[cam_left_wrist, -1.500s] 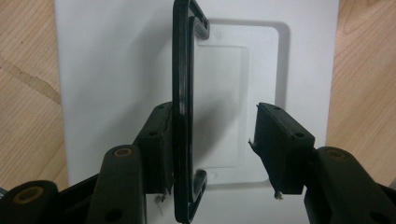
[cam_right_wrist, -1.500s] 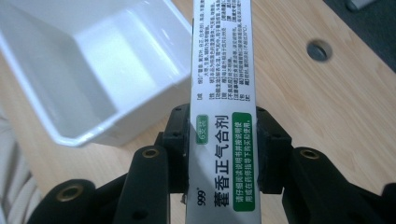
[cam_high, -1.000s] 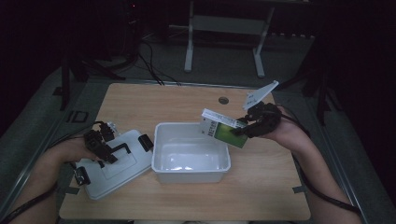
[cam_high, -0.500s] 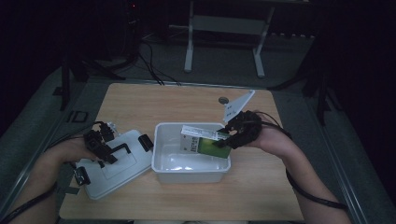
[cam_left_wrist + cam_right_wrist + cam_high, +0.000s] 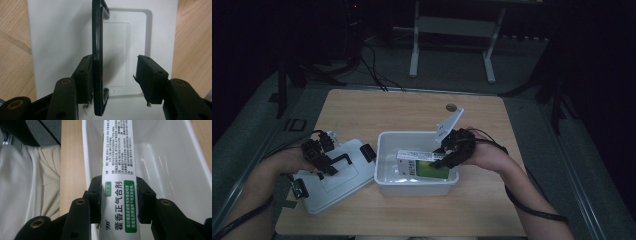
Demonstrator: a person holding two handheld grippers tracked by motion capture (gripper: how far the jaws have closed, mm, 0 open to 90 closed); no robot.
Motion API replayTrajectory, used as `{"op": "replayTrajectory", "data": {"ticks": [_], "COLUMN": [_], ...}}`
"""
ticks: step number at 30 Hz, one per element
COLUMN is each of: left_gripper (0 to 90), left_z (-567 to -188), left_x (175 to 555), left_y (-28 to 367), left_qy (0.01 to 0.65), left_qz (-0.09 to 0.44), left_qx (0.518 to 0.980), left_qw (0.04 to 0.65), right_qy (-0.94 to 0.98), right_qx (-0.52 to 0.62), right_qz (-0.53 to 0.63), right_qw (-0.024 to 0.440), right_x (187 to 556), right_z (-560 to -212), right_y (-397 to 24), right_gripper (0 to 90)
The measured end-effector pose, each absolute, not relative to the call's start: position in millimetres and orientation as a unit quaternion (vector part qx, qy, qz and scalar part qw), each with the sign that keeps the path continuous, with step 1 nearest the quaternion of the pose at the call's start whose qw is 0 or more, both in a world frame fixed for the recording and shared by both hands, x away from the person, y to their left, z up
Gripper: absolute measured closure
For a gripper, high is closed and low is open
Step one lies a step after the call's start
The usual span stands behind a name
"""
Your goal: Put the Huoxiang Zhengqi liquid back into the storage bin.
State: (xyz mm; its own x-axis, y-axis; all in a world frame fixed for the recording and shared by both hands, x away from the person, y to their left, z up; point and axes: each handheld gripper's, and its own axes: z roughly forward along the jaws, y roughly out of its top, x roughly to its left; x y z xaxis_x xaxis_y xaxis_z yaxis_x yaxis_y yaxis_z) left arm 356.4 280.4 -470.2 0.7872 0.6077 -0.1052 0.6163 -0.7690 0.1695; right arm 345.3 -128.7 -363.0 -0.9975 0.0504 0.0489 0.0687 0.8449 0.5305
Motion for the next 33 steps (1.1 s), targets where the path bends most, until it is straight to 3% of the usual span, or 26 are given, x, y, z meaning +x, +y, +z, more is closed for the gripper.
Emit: {"op": "replayTrajectory", "data": {"ticks": [33], "left_gripper": [49.3], "left_z": [-475.6], "left_x": [355.7], "left_y": [282.0], "left_qy": [0.325], "left_qz": [-0.025], "left_qx": [0.940], "left_qw": [0.096], "right_qy": [-0.977], "right_qx": [-0.054], "right_qz": [-0.202], "right_qw": [0.050], "right_x": [369.2], "right_z": [-439.2], "right_y": [-105.3], "right_gripper": [62.6]}}
